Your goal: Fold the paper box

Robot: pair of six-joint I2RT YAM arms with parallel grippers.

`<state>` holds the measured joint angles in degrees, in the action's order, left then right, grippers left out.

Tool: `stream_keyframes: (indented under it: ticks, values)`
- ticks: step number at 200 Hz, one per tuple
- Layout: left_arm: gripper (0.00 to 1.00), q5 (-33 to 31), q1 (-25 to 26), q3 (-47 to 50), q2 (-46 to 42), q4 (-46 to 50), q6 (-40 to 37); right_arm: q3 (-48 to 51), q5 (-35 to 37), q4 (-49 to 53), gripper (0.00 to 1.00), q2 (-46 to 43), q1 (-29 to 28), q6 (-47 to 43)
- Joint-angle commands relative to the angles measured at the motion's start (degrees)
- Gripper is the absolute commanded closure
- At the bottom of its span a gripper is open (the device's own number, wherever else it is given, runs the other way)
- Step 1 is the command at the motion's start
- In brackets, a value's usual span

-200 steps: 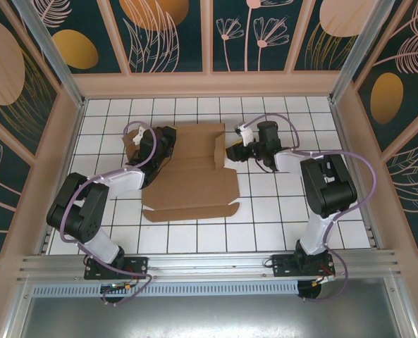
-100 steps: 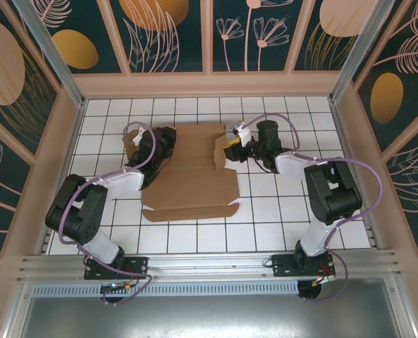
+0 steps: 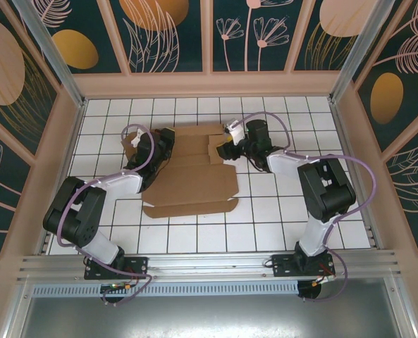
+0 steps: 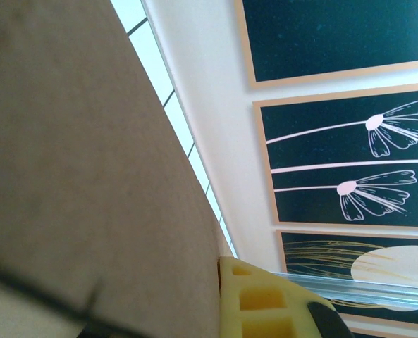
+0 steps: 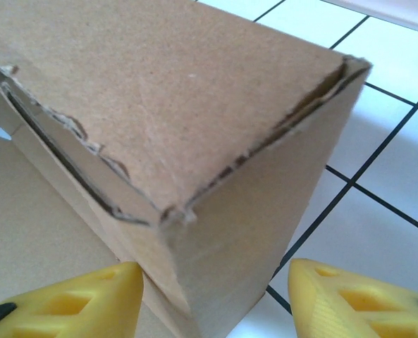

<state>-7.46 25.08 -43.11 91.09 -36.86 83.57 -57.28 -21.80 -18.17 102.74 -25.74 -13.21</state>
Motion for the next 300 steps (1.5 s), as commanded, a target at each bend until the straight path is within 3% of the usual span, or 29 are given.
stream_keyframes:
  ticks: [1,63,77,110,160,215,258,300]
  values:
    - [1.00,2.72,0.54,0.68,-1.25,0.74,-2.92,-1.46,6.89,-3.03,0.42,1.78,-1.11,-1.01]
    - [1.00,3.25,0.55,0.61,-0.72,1.18,-2.25,-2.64,6.40,-5.10,0.39,3.41,-1.24,-1.21]
    - [1.00,3.24,0.45,0.66,-0.90,1.18,-2.01,-3.42,6.08,-4.86,0.32,4.26,-1.40,-1.36]
    - [1.00,2.92,0.51,-0.71,-1.14,3.18,-2.05,-4.98,6.69,-4.70,0.33,5.95,-1.69,-1.83]
    - [1.00,2.86,0.45,-2.13,0.31,5.09,-0.39,-7.19,8.26,-4.94,0.54,7.74,-1.87,-0.28]
    - [1.00,1.67,0.56,-3.25,-0.03,7.45,1.10,-8.21,18.62,-2.42,0.80,8.44,-2.79,3.28]
    - [1.00,1.61,0.47,-5.00,0.58,9.79,2.69,-11.66,34.86,3.34,0.99,11.05,-5.29,6.80]
    - [1.00,1.49,0.57,-6.34,1.59,11.64,3.79,-14.76,49.60,7.02,1.00,14.57,-8.54,11.06]
